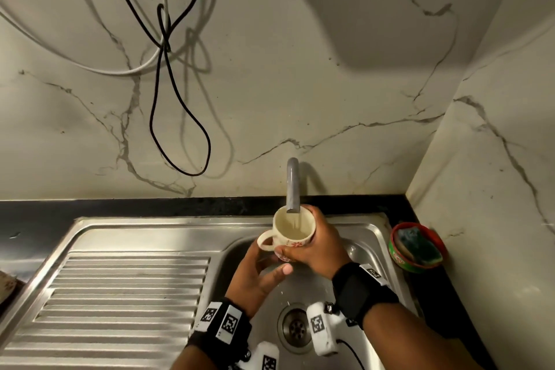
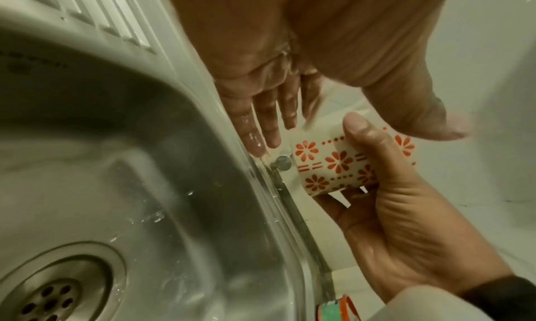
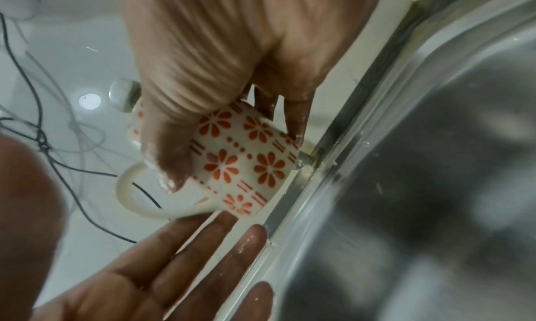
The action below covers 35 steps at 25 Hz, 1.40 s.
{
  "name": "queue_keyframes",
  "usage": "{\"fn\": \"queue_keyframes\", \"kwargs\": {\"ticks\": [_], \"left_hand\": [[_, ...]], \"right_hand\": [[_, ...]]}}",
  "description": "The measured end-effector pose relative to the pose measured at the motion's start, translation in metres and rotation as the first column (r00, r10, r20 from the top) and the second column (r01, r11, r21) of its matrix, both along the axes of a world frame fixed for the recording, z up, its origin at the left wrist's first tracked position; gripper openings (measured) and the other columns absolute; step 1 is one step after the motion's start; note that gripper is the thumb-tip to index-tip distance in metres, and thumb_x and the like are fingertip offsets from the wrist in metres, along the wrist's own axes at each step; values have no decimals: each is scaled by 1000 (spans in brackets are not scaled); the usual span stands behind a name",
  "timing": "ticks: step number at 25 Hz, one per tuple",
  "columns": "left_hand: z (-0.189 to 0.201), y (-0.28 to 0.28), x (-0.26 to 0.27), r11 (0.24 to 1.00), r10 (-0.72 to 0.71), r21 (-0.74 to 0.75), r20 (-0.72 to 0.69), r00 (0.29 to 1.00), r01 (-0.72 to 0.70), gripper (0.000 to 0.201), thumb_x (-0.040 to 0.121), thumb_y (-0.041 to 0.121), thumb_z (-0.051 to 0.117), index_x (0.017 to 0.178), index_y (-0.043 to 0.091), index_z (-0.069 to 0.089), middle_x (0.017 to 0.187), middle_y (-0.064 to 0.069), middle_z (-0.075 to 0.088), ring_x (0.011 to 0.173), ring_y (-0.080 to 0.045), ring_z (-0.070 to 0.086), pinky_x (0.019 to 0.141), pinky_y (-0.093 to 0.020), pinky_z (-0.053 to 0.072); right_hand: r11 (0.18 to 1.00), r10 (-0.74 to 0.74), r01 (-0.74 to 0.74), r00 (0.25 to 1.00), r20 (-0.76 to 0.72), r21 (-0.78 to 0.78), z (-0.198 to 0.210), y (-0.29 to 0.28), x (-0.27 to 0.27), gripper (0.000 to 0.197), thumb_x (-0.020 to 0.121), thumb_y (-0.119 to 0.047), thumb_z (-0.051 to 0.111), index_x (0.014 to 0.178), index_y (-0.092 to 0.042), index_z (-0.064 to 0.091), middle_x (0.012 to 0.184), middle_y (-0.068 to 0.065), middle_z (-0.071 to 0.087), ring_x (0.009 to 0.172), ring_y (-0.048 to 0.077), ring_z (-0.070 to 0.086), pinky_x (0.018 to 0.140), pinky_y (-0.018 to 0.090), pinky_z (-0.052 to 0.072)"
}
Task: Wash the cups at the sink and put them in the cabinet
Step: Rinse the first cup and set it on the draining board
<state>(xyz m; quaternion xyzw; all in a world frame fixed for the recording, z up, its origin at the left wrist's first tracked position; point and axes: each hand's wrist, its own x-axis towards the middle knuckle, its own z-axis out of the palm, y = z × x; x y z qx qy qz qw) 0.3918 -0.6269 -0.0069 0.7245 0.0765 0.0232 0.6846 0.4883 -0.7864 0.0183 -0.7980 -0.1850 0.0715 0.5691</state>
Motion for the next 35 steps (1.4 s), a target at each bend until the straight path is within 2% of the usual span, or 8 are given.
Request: {"fn": "queue_keyframes", "kwargs": {"ticks": [4, 7, 10, 14, 17, 21, 26, 35], "left_hand": [[4, -10, -2, 999, -37, 22, -43, 998, 38, 65, 83, 48, 75, 138, 32, 44, 126, 12, 68, 121, -11, 62, 103, -36, 52], [6, -24, 0, 996, 64, -54, -24, 998, -65, 57, 91, 41, 64, 141, 35, 37, 128, 1, 67, 116, -17, 66, 91, -35, 57], [7, -33, 7, 987, 158, -18, -39, 987, -158, 50, 90, 39, 69, 131, 28, 42, 126, -15, 63, 110, -24, 69, 85, -36, 60], [23, -46, 3, 887, 134, 455, -93, 987, -78, 79, 73, 37, 85, 133, 36, 34, 127, 6, 44, 111, -10, 54, 75, -15, 51], [43, -47, -1, 812, 172, 573, -60, 983, -107, 80, 63, 51, 83, 124, 43, 33, 122, 8, 51, 105, -10, 56, 80, -21, 52], [65, -48, -14, 721, 127, 689, -35, 991, -68, 78, 58, 60, 81, 117, 46, 33, 116, 16, 52, 103, -7, 54, 76, -12, 42], [68, -40, -28, 611, 85, 790, -124, 989, 46, 83, 60, 57, 84, 130, 36, 46, 131, 14, 54, 114, -9, 53, 89, -19, 44], [62, 10, -66, 587, 46, 802, -168, 985, 109, 88, 62, 58, 83, 138, 38, 45, 139, 14, 50, 124, -11, 52, 100, -26, 45]], "right_hand": [[995, 40, -29, 992, -120, 91, 7, -7, -9, 82, 60, -27, 96, 129, -27, 53, 114, -13, 68, 104, -8, 62, 83, 12, 52], [934, 25, 107, 931, -363, 340, 11, 4, -23, 63, 69, -17, 91, 123, -25, 58, 113, 0, 72, 102, 14, 70, 80, 32, 62], [898, 9, 293, 734, -679, 328, 9, 12, -28, 44, 80, -35, 81, 118, -20, 64, 100, 9, 76, 91, 27, 75, 70, 46, 62], [899, 176, 293, 439, -881, 326, 1, -2, -38, 67, 80, -72, 63, 114, -15, 72, 103, 11, 77, 103, 29, 72, 89, 46, 58], [976, 15, 170, 567, -824, 135, -14, -11, -42, 71, 84, -81, 45, 110, -21, 73, 103, 10, 75, 100, 29, 69, 83, 41, 59], [963, -50, 213, 740, -670, 163, -11, -23, -55, 53, 102, -54, 39, 106, -14, 73, 83, 10, 74, 75, 23, 68, 63, 35, 57], [969, -108, 44, 961, -256, -244, -22, -37, -64, 26, 101, -29, 52, 101, -13, 72, 96, 6, 71, 86, 18, 66, 81, 35, 58], [939, 165, -161, 986, -13, -303, -25, -5, -102, 64, 91, -9, 65, 144, -37, 45, 135, -13, 48, 124, 9, 50, 104, 31, 48]]}}
